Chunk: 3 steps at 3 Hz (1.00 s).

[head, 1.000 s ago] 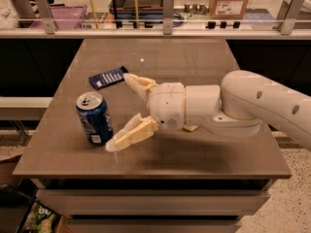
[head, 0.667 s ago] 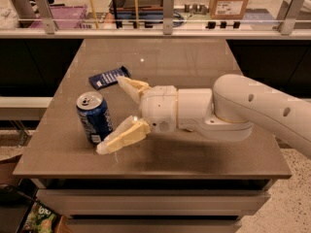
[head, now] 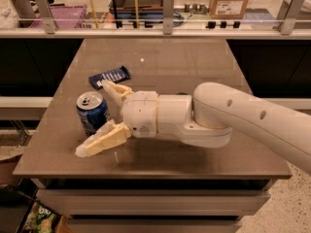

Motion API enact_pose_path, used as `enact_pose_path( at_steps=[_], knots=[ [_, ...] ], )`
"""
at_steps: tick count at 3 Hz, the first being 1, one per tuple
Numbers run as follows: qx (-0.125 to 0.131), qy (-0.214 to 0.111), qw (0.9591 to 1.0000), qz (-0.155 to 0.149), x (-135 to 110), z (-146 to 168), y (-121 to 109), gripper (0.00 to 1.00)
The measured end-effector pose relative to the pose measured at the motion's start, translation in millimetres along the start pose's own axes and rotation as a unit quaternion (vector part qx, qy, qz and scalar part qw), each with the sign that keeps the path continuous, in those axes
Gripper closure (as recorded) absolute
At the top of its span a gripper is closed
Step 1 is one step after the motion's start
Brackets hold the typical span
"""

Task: Pick pepsi can

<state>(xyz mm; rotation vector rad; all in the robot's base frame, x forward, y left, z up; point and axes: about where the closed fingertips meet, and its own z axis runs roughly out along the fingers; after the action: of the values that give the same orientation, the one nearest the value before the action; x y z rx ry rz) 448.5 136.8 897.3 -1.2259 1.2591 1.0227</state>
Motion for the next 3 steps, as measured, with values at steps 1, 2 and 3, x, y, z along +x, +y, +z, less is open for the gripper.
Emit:
enact_pose_path(
  at_steps=[1,2,3],
  knots=[
    [-0.001,0.0,1.0,-0.002,-1.5,1.6,1.1,0.17],
    [-0.003,0.0,1.0,-0.003,-3.1,3.4,2.7,0.41],
    [-0.005,0.0,1.0,-0.005,-4.5,5.0,4.2,0.64]
  ],
)
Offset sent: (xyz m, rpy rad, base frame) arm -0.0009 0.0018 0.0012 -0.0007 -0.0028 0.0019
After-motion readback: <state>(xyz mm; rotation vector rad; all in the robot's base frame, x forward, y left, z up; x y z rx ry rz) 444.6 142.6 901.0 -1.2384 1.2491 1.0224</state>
